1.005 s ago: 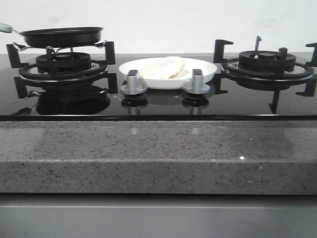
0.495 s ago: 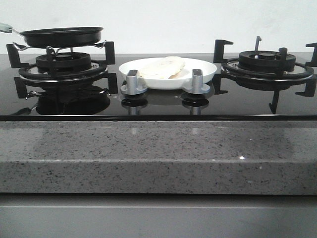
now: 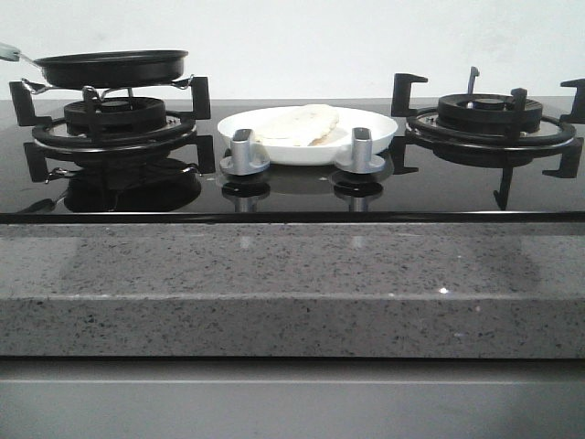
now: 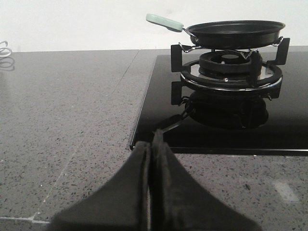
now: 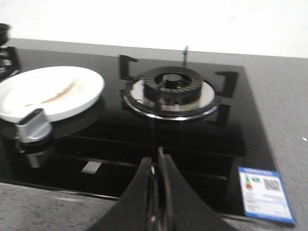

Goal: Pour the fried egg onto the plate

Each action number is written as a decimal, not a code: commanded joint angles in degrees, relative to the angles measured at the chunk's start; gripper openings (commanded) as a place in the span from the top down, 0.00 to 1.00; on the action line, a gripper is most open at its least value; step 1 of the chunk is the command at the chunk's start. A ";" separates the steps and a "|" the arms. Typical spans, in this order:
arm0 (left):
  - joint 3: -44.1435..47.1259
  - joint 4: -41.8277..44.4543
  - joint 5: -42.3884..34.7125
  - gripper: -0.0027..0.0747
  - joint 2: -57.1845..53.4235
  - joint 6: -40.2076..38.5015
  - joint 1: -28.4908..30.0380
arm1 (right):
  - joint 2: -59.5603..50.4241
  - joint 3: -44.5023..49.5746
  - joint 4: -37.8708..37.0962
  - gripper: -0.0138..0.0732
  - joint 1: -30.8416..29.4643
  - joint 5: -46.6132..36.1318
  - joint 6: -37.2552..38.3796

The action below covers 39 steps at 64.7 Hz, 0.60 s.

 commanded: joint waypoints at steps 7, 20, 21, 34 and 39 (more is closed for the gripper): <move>0.45 -0.61 -4.48 0.99 -1.00 -0.62 -0.30 | -8.88 7.49 -5.08 0.91 -4.00 -6.50 4.63; 0.45 -0.61 -4.48 0.99 -1.00 -0.62 -0.30 | -18.25 14.94 -5.40 0.91 -5.53 -4.21 4.51; 0.45 -0.61 -4.48 0.99 -1.00 -0.62 -0.30 | -18.67 14.89 -5.40 0.91 -5.53 -3.59 4.51; 0.45 -0.61 -4.48 0.99 -0.92 -0.62 -0.30 | -20.18 14.94 -5.40 0.91 -5.48 -0.85 4.51; 0.45 -0.61 -4.48 0.99 -0.92 -0.62 -0.30 | -20.18 14.94 -5.40 0.91 -5.48 -0.69 4.51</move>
